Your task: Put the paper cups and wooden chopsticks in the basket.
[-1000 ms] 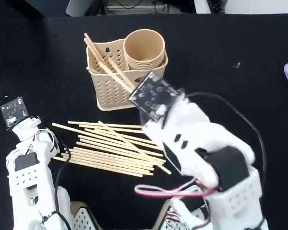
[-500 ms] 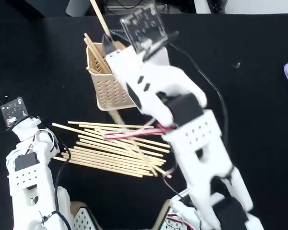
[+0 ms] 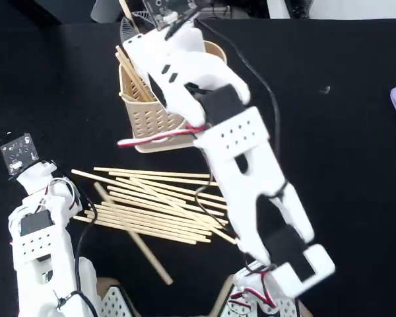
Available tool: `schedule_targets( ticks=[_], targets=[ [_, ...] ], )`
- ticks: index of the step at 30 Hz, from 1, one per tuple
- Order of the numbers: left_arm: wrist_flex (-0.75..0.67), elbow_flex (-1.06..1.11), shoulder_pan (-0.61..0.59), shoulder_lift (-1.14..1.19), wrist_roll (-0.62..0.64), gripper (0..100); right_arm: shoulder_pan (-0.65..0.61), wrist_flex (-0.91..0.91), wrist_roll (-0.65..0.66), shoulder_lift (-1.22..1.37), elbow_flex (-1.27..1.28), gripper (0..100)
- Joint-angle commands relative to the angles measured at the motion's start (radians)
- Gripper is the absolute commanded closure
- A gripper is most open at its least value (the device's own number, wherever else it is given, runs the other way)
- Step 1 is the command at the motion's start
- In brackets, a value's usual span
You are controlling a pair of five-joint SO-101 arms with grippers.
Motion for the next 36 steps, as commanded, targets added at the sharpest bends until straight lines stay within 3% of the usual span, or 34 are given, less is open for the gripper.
schedule_targets(
  ticks=[1, 8, 15, 21, 27, 31, 36],
  targets=[
    [-0.014, -0.005, 0.012, -0.018, 0.011, 89, -0.009, -0.092, -0.094, 0.022, -0.041, 98.7],
    [-0.014, -0.005, 0.012, -0.018, 0.011, 89, -0.009, -0.319, -0.130, 0.021, 0.188, 98.7],
    [-0.014, -0.005, 0.012, -0.018, 0.011, 89, -0.008, -0.333, -0.130, 0.013, 0.285, 98.0],
    [-0.014, -0.005, 0.012, -0.018, 0.011, 89, -0.015, -0.201, -0.132, -0.076, 0.283, 78.6],
    [-0.014, -0.005, 0.012, -0.018, 0.011, 89, -0.015, -0.049, -0.132, -0.231, 0.285, 83.8],
    [-0.014, -0.005, 0.012, -0.018, 0.011, 89, -0.031, 0.238, -0.080, -0.380, 0.300, 85.1],
    [-0.009, -0.013, 0.001, -0.018, 0.011, 89, -0.172, 0.546, 0.046, -0.506, 0.472, 85.0]
  ],
)
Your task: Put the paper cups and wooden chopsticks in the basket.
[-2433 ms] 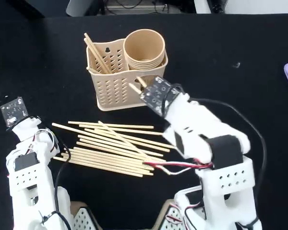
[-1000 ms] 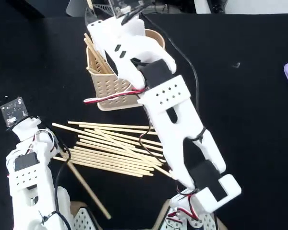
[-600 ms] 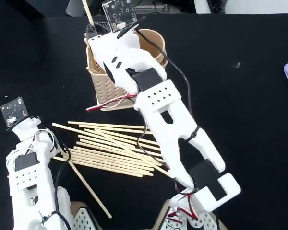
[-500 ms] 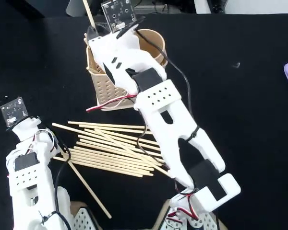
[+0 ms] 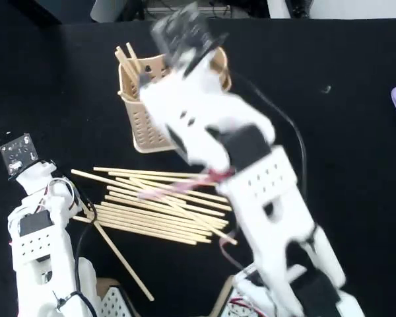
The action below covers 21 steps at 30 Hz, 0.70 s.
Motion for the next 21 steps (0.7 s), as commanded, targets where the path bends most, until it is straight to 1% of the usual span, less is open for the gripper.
schedule_targets(
  ticks=[1, 3, 5, 6, 8, 10, 13, 15, 18, 21],
  targets=[
    [-0.009, -0.013, 0.001, -0.018, 0.011, 89, -0.141, 0.219, 0.091, -0.133, 0.180, 85.0],
    [-0.011, -0.013, 0.001, -0.018, 0.011, 89, -0.204, 0.198, 0.106, -0.159, 0.320, 84.9],
    [-0.009, -0.015, -0.007, -0.018, 0.011, 89, -0.256, 0.130, 0.101, -0.171, 0.456, 84.8],
    [-0.008, -0.016, -0.030, -0.018, 0.011, 89, -0.278, 0.089, 0.101, -0.174, 0.519, 84.7],
    [-0.006, -0.039, -0.116, -0.018, 0.011, 89, -0.308, -0.003, 0.101, -0.177, 0.624, 84.7],
    [-0.005, -0.082, -0.254, -0.018, 0.008, 89, -0.333, -0.074, 0.092, -0.177, 0.688, 84.7],
    [0.011, -0.163, -0.463, -0.008, -0.002, 89, -0.381, -0.132, 0.009, -0.174, 0.720, 84.7],
    [0.055, -0.206, -0.568, -0.008, -0.054, 89, -0.427, -0.152, -0.026, -0.173, 0.722, 84.7],
    [0.109, -0.249, -0.668, -0.008, -0.098, 89, -0.494, -0.204, -0.040, -0.173, 0.722, 84.7],
    [0.114, -0.271, -0.717, -0.008, -0.098, 89, -0.546, -0.249, -0.040, -0.165, 0.725, 84.9]
  ],
)
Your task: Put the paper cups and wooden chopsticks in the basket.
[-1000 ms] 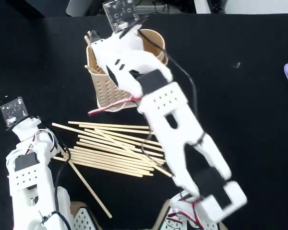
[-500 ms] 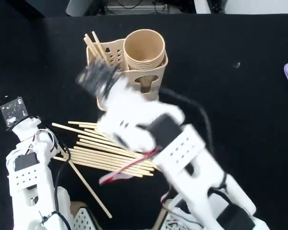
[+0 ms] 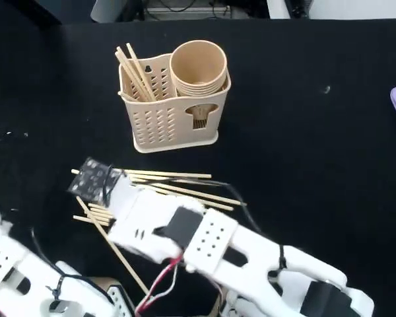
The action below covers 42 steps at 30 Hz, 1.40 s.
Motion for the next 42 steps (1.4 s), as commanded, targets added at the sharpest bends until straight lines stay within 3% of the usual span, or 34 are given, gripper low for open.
schedule_targets(
  ticks=[1, 4, 7, 13, 18, 26, 29, 33, 37, 42],
  targets=[
    [0.008, -0.094, -0.077, -0.008, -0.017, 89, -0.084, -0.069, -0.014, -0.012, -0.002, 84.8],
    [-0.009, -0.091, -0.065, -0.008, -0.018, 89, -0.071, -0.063, -0.014, 0.044, -0.012, 84.7],
    [0.054, -0.067, 0.047, -0.006, -0.098, 89, 0.063, -0.046, -0.014, 0.058, -0.012, 84.7],
    [0.399, -0.142, 0.398, -0.006, -0.405, 88, 0.425, 0.222, 0.015, -0.054, -0.107, 84.6],
    [0.671, -0.249, 0.636, -0.006, -0.431, 78, 0.612, 0.456, 0.114, -0.295, -0.171, 84.6],
    [0.608, -0.197, 0.819, -0.005, -0.051, 78, 0.916, 0.554, 0.209, -0.645, -0.113, 84.8],
    [0.552, -0.113, 0.897, 0.011, -0.015, 78, 0.977, 0.552, 0.209, -0.676, -0.033, 84.8],
    [0.534, -0.110, 0.915, 0.100, -0.006, 78, 1.008, 0.511, 0.239, -0.676, 0.059, 84.7],
    [0.539, -0.139, 0.915, 0.224, 0.133, 78, 1.007, 0.485, 0.242, -0.676, 0.084, 84.7],
    [0.425, -0.140, 0.915, 0.428, 0.218, 78, 1.003, 0.485, 0.242, -0.677, 0.082, 84.7]
  ],
)
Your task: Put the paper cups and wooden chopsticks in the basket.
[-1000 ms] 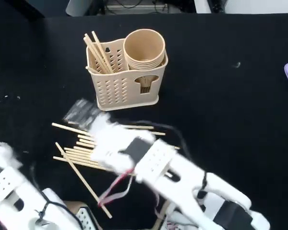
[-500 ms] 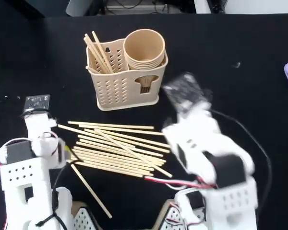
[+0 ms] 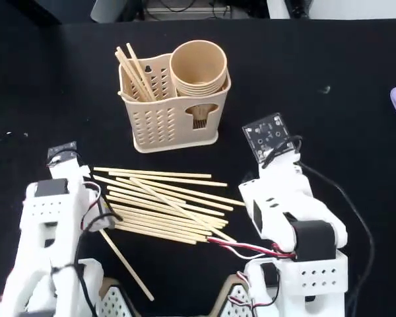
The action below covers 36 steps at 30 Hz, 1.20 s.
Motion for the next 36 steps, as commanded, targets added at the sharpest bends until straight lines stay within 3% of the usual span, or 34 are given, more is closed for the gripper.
schedule_targets(
  ticks=[1, 9, 18, 21, 25, 30, 36],
  targets=[
    [-0.109, -0.051, 0.015, 0.176, 0.054, 78, 0.011, -0.025, 0.006, -0.013, -0.002, 84.7],
    [-0.155, -0.104, 0.013, 0.351, 0.046, 78, 0.009, -0.018, 0.006, -0.018, 0.004, 84.7],
    [-0.163, -0.104, 0.013, 0.285, 0.055, 92, 0.008, -0.017, 0.000, -0.019, 0.005, 84.7],
    [-0.230, -0.090, 0.010, 0.262, 0.089, 95, 0.008, -0.017, 0.000, -0.019, 0.005, 84.7],
    [-0.318, -0.087, -0.038, 0.230, 0.184, 95, 0.008, -0.015, 0.000, -0.019, 0.007, 84.7],
    [-0.393, -0.087, -0.120, 0.137, 0.189, 95, 0.008, -0.015, 0.000, -0.019, 0.007, 84.7],
    [-0.387, -0.159, -0.232, -0.071, 0.184, 97, 0.008, -0.023, 0.000, -0.019, 0.007, 84.7]
  ],
)
